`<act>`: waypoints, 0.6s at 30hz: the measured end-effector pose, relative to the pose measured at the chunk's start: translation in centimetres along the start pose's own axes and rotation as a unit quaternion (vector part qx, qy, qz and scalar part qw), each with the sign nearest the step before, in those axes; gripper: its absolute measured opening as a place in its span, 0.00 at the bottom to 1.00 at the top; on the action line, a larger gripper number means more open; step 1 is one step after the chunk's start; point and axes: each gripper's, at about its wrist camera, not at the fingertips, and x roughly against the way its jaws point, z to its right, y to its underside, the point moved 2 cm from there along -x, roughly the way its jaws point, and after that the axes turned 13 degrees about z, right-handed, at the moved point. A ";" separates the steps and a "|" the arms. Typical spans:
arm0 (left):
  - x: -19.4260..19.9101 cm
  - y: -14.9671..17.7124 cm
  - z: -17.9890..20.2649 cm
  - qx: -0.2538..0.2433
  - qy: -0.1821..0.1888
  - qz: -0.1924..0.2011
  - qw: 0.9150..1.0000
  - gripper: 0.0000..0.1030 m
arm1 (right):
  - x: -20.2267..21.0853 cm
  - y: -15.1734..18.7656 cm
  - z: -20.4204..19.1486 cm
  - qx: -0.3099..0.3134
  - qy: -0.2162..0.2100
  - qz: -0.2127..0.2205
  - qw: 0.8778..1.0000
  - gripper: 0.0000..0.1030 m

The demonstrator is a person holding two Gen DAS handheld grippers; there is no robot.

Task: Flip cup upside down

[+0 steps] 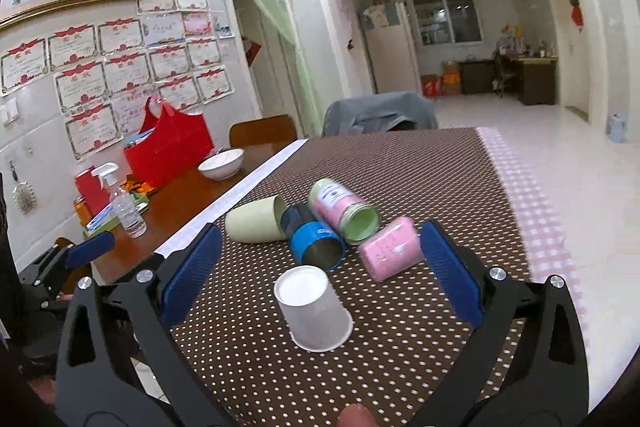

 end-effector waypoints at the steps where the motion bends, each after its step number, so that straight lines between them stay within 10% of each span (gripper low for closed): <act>1: 0.2 -0.2 0.1 -0.001 -0.003 0.004 1.000 0.85 | 0.3 -0.1 0.0 0.001 0.006 0.002 1.000 0.94; 18: 4.3 -2.2 2.1 -0.002 0.011 0.056 0.998 0.85 | 5.1 -1.1 -0.1 0.029 0.057 0.038 0.997 0.94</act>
